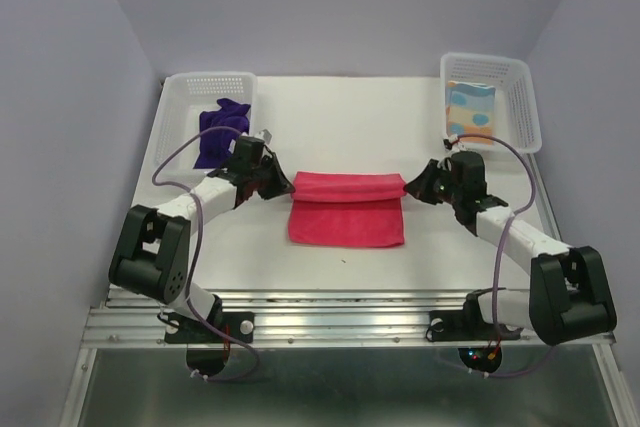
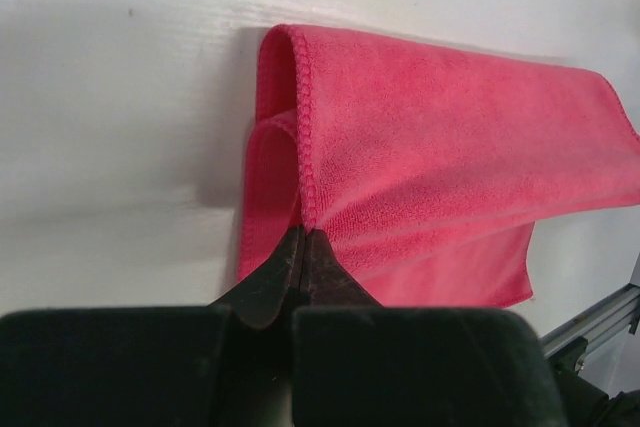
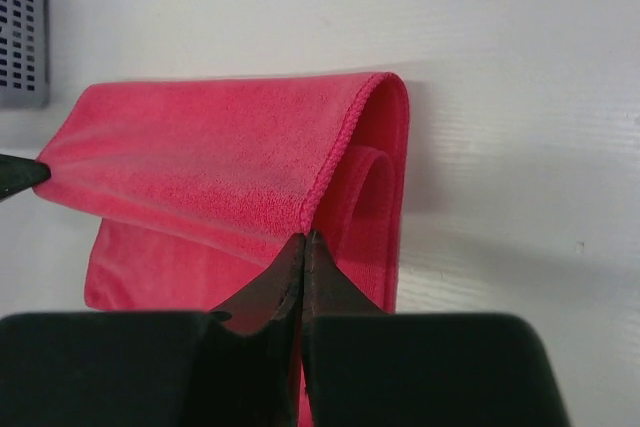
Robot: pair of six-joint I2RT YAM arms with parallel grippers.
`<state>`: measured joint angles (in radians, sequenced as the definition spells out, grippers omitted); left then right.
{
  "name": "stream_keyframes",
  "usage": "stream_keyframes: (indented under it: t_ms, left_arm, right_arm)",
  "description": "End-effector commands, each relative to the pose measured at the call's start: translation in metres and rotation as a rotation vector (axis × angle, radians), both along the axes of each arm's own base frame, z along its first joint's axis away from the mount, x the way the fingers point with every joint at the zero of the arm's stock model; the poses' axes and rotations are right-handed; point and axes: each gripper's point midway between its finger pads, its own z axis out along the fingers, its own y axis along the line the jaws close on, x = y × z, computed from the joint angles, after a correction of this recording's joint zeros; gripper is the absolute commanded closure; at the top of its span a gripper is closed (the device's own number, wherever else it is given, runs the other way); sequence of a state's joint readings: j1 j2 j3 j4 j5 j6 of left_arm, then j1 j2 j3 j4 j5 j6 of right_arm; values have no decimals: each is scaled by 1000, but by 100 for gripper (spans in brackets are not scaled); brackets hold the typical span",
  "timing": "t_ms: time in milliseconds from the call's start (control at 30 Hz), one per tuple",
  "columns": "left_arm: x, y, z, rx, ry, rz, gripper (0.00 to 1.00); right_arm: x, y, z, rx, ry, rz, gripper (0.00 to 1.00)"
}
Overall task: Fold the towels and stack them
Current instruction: Fold the towel
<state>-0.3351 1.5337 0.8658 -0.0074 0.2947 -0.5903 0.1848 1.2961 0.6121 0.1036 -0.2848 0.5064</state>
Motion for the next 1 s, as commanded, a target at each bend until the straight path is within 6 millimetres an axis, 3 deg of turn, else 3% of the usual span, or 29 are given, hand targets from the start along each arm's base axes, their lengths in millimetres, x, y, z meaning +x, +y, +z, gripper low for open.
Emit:
stream_keyframes:
  t_ms: [0,267,400,967]
  left_arm:
    - [-17,2,5,-14,-37,28,100]
    - [-48,5,7,-29,-45,35,100]
    - [-63,7,-4,-25,-19,36,100]
    - [-89,16,-31,12,52,45,100]
  right_arm:
    - [-26,4,1,43,13,23,99]
    - [-68,7,-6,71,39,55,99]
    - [-89,6,-14,72,85,69,99]
    - [-123,16,-51,116,191,111,99]
